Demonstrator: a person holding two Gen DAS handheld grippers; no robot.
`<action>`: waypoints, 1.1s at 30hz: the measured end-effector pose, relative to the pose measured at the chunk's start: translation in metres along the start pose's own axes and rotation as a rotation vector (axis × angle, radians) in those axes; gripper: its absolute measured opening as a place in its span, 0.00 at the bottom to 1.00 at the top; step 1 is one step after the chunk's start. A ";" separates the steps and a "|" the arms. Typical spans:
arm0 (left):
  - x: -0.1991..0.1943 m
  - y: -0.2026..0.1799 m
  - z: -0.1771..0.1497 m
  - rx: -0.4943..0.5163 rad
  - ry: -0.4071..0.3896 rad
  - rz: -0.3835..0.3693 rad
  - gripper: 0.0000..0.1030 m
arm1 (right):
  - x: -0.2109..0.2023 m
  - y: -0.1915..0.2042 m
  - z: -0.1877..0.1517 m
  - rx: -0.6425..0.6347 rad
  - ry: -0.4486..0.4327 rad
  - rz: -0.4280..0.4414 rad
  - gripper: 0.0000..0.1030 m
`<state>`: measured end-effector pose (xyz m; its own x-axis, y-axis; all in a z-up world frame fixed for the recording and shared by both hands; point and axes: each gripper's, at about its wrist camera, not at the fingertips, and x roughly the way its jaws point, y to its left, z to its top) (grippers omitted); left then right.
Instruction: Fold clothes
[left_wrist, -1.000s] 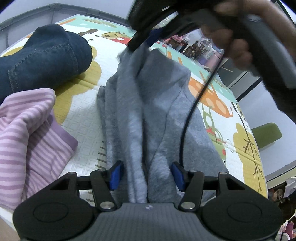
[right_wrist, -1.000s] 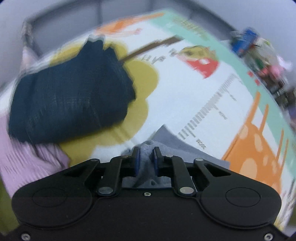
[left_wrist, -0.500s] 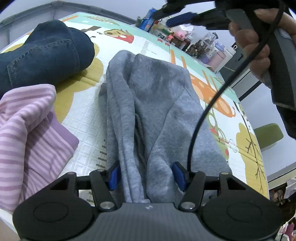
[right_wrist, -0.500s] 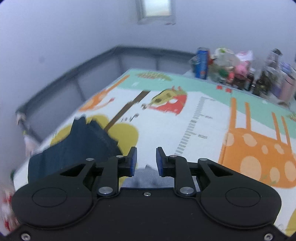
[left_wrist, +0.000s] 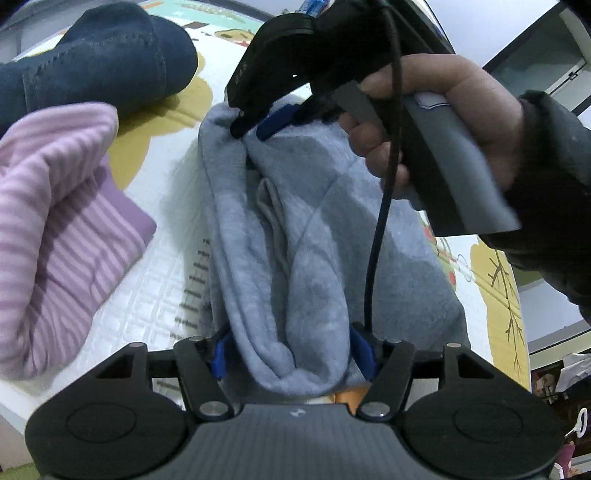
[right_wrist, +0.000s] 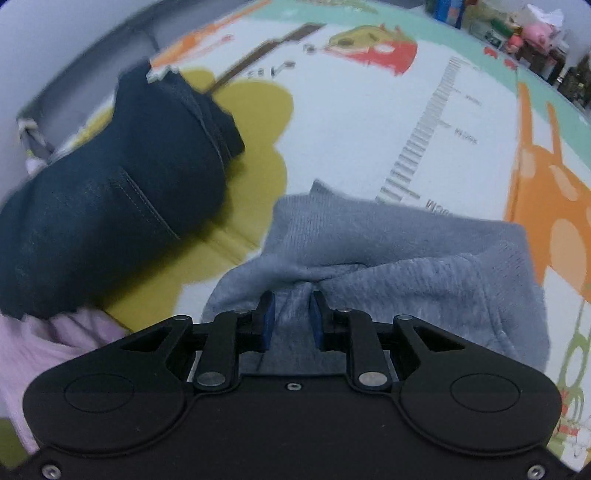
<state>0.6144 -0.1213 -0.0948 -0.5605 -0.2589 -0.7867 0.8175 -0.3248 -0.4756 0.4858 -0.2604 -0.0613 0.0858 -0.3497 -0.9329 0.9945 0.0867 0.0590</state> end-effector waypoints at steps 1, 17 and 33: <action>0.001 0.000 -0.001 -0.001 0.006 0.001 0.64 | 0.002 0.003 -0.003 -0.022 -0.005 -0.012 0.20; -0.033 -0.020 0.013 0.055 -0.067 0.027 0.63 | -0.097 -0.051 0.013 0.031 -0.159 0.123 0.38; -0.009 -0.056 0.038 0.190 -0.085 0.235 0.69 | -0.133 -0.143 -0.118 0.191 -0.117 0.067 0.39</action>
<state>0.5683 -0.1357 -0.0459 -0.3744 -0.4201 -0.8266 0.8912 -0.4091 -0.1958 0.3251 -0.1164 0.0127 0.1472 -0.4560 -0.8777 0.9788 -0.0606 0.1957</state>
